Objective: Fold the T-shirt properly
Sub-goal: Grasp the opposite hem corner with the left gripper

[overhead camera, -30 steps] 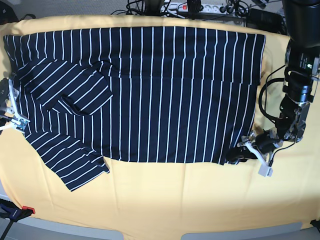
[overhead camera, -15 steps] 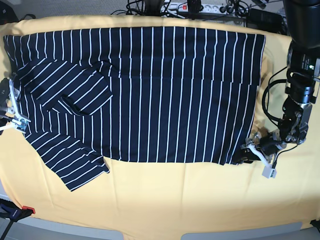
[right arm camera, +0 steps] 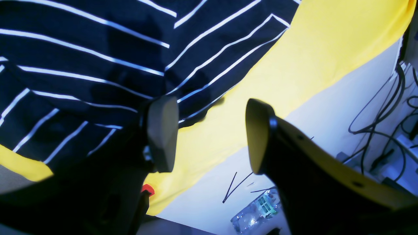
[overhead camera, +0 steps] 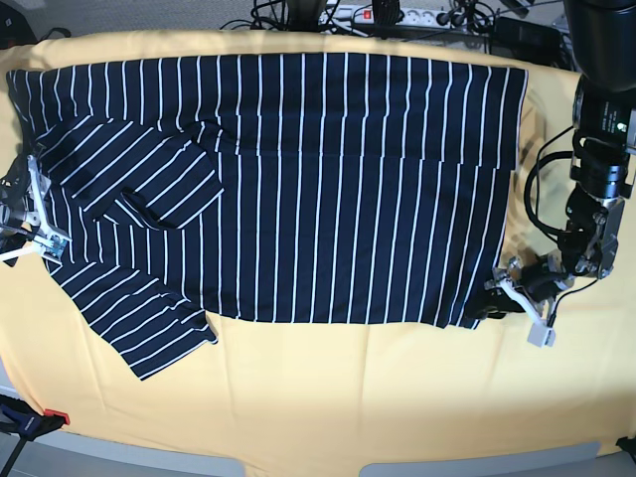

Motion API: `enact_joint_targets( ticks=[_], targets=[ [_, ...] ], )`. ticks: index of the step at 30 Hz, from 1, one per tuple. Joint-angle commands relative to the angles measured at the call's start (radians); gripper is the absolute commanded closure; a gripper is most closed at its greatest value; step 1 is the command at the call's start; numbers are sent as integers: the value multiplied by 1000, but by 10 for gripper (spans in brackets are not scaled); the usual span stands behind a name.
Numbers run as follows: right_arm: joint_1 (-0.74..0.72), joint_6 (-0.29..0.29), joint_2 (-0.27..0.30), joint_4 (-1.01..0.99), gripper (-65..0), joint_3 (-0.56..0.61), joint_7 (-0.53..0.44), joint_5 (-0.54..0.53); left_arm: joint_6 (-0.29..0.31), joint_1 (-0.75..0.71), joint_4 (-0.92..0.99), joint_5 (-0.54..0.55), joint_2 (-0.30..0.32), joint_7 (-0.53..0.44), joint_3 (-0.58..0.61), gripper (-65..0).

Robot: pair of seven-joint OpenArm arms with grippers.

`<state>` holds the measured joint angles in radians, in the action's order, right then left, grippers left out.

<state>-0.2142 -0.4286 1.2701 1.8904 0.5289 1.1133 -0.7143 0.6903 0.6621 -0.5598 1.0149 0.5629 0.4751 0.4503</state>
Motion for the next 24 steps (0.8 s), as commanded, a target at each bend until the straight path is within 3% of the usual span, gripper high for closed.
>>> enact_joint_targets(
  ticks=[1, 12, 17, 24],
  targets=[
    [-16, 6, 24, 5, -351, -13, -4, 13, 8, -2, 2, -29, 0, 92, 6, -312],
    [-16, 7, 23, 5, -351, -13, -4, 13, 8, 3, 2, 66, 0, 106, 6, -311],
    [-16, 7, 23, 5, -351, -13, -3, 13, 8, 3, 2, 68, -1, 106, 6, -237],
    [-16, 6, 23, 5, -351, -13, -4, 13, 8, 9, 2, 52, -6, 71, 6, -237]
  ],
)
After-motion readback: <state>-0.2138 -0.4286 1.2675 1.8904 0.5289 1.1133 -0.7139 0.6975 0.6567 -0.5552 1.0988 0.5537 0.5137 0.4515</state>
